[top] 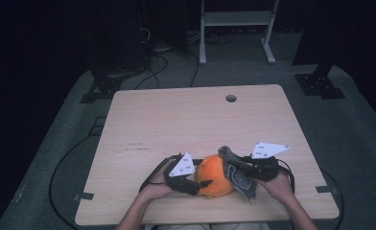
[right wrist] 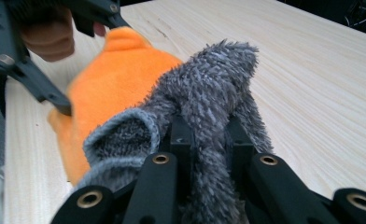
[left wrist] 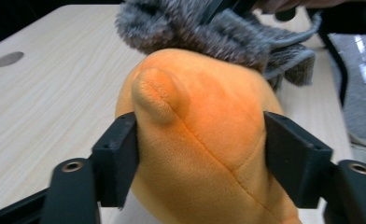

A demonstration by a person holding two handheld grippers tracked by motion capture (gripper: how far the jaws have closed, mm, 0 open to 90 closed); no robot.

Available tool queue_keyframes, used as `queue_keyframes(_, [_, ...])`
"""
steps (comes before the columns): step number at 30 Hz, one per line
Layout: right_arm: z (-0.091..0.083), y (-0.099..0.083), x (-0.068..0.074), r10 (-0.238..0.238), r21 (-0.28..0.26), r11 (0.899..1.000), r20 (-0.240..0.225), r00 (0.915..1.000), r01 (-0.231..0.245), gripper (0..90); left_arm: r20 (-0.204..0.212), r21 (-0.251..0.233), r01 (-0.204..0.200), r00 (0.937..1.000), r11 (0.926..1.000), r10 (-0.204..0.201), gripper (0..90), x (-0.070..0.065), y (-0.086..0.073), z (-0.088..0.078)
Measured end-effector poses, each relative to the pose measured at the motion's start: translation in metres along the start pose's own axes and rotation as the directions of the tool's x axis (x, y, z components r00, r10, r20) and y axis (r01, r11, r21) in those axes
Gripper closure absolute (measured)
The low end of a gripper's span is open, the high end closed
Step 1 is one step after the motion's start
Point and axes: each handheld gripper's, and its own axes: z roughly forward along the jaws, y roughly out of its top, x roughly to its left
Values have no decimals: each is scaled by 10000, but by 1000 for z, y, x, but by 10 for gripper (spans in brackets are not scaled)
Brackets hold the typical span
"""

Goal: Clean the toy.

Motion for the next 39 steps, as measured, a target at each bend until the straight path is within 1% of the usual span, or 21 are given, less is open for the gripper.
queue_keyframes(1, [-2, 3, 2, -80, -100, 9999, -28, 10000, 79, 774, -122, 34, -171, 9998, 9998, 171, 327, -3, 1, 2])
queue_keyframes(4, [-3, 21, 19, -479, -686, 9967, -660, 9967, 433, 774, -164, 68, -869, 9961, 9962, 870, 331, -11, 7, 5])
queue_keyframes(6, [4, 33, 32, -1004, -614, 9935, -756, 9921, 959, 774, -209, 288, -1332, 9908, 9907, 1338, 330, -17, 9, 5])
queue_keyframes(7, [8, 35, 36, -1127, -470, 9929, -718, 9910, 1095, 774, -284, 391, -1406, 9895, 9893, 1417, 329, -18, 9, 5])
queue_keyframes(8, [10, 35, 37, -1178, -362, 9926, -671, 9908, 1156, 776, -284, 414, -1394, 9897, 9894, 1407, 329, -17, 8, 5])
queue_keyframes(11, [13, 28, 24, -644, -242, 9977, -681, 9956, 629, 779, -240, 272, -1096, 9936, 9936, 1103, 332, -15, 4, 4])
queue_keyframes(14, [9, 17, 11, -123, -183, 9998, -449, 9989, 115, 779, -237, 279, -1087, 9937, 9937, 1094, 333, -14, 4, 4])
queue_keyframes(17, [4, 8, 1, 112, 31, 9999, -105, 9999, -111, 779, -221, 279, -1104, 9936, 9935, 1110, 332, -13, 4, 5])
queue_keyframes(19, [0, 8, -1, 246, 88, 9997, -2, 9997, -246, 779, -193, 262, -1089, 9938, 9937, 1095, 333, -13, 4, 5])
queue_keyframes(21, [-1, 9, 0, 235, 19, 9997, -33, 9997, -235, 778, -172, 260, -1123, 9935, 9933, 1128, 332, -14, 4, 6])
queue_keyframes(22, [-2, 13, 5, 70, -136, 9999, -104, 9999, -72, 779, -124, 211, -1128, 9935, 9934, 1130, 332, -14, 4, 6])
queue_keyframes(23, [1, 23, 18, -223, -498, 9986, -615, 9979, 192, 778, -68, 264, -1234, 9923, 9920, 1236, 332, -15, 5, 7])
queue_keyframes(25, [6, 30, 29, -749, -335, 9968, -573, 9955, 731, 778, -79, 425, -1342, 9909, 9900, 1347, 330, -15, 4, 5])
queue_keyframes(27, [11, 30, 29, -827, -231, 9964, -618, 9947, 814, 779, -20, 471, -1329, 9911, 9900, 1331, 331, -14, 2, 3])
queue_keyframes(28, [12, 28, 26, -722, -223, 9972, -648, 9953, 709, 779, -28, 455, -1212, 9926, 9916, 1215, 331, -13, 1, 2])
queue_keyframes(31, [12, 14, 9, -14, -104, 9999, -347, 9994, 10, 779, -82, 424, -876, 9961, 9953, 880, 333, -8, -2, 2])
queue_keyframes(32, [12, 14, 9, -14, -104, 9999, -347, 9994, 10, 779, -82, 424, -876, 9961, 9953, 880, 333, -8, -2, 2])
queue_keyframes(33, [8, 5, 0, 198, 166, 9997, 46, 9998, -198, 779, -99, 447, -770, 9969, 9960, 775, 333, -6, -3, 1])
queue_keyframes(34, [7, 1, -4, 275, 306, 9991, 220, 9994, -282, 779, -136, 514, -646, 9978, 9966, 654, 333, -2, -5, 1])
queue_keyframes(37, [1, -3, -7, 352, 332, 9988, 446, 9984, -367, 779, -289, 576, -402, 9987, 9975, 419, 333, 1, -7, 1])
queue_keyframes(39, [-4, 4, 2, 176, -127, 9998, 73, 9998, -175, 779, -381, 493, -78, 9992, 9988, 97, 333, 4, -9, 1])
